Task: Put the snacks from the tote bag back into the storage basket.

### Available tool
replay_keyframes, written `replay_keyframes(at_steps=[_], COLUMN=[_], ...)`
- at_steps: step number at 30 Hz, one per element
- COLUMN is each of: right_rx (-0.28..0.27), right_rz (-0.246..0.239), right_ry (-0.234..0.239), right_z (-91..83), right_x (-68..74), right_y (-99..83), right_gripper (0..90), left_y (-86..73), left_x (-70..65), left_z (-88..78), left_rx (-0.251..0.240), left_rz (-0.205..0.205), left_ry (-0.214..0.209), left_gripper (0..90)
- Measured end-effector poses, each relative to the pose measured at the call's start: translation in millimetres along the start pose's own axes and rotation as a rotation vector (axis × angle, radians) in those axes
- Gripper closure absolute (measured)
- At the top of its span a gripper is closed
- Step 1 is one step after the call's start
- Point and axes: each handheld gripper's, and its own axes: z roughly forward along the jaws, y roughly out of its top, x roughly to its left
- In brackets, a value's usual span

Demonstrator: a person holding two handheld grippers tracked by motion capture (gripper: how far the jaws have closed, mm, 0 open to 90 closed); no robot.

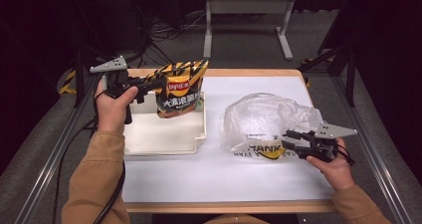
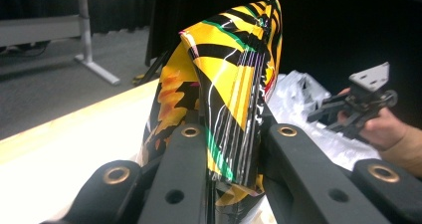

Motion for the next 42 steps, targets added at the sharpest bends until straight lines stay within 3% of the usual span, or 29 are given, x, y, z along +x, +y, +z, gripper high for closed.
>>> replay_keyframes(at_steps=[11,17,24,36,42], right_rx=[-0.009,-0.013,-0.014,-0.016,-0.016], right_rz=[-0.001,0.001,0.001,0.002,0.001], right_ry=[0.003,0.003,0.004,0.008,0.003], right_z=[-1.1,-2.1,-2.2,-3.1,-4.9], right_x=[-0.2,-0.5,-0.3,2.3,3.4], right_y=[0.4,0.5,0.2,-0.6,-1.0], right_gripper=[53.2,53.2,53.1,52.8,52.8], left_y=[-19.7,-29.7,-36.7,-46.0,-50.8], left_x=[16.7,24.8,29.8,39.7,44.4], left_z=[8.6,12.5,17.8,21.9,24.7], left_rx=[0.027,0.049,0.082,0.098,0.076], left_rz=[-0.032,-0.066,-0.067,-0.079,-0.093], left_ry=[0.001,-0.021,-0.023,-0.03,-0.05], left_gripper=[83.4,83.5,83.3,83.0,82.7])
